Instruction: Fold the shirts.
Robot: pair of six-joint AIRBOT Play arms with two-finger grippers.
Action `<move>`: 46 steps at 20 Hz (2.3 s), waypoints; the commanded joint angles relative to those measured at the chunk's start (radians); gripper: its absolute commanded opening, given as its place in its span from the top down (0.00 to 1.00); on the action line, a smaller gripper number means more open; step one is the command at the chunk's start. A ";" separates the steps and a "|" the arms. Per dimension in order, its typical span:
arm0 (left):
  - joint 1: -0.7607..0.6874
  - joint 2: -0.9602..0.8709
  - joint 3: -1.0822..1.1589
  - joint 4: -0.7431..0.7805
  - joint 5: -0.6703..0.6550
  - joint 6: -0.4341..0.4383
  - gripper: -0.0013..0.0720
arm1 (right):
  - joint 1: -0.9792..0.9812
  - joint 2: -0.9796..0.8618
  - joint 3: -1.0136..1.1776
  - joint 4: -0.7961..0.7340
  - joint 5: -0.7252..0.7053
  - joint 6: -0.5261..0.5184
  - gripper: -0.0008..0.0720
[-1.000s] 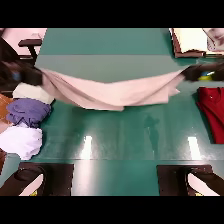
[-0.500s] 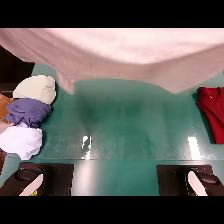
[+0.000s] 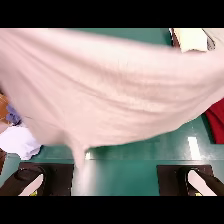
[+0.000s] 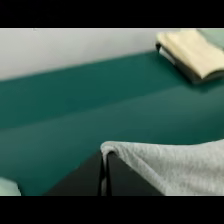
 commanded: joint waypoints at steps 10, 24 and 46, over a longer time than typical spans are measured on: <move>0.001 -0.467 -0.718 0.040 0.620 0.061 0.95 | 0.259 -0.649 -0.185 -0.041 -0.119 0.050 0.97; 0.270 -0.318 -0.811 -0.100 0.195 0.080 0.39 | 0.064 -0.412 -0.491 0.309 -0.060 -0.111 0.50; 0.152 -0.240 -1.128 -0.349 0.420 0.112 0.95 | -0.064 -0.163 -0.882 0.150 -0.059 -0.061 0.50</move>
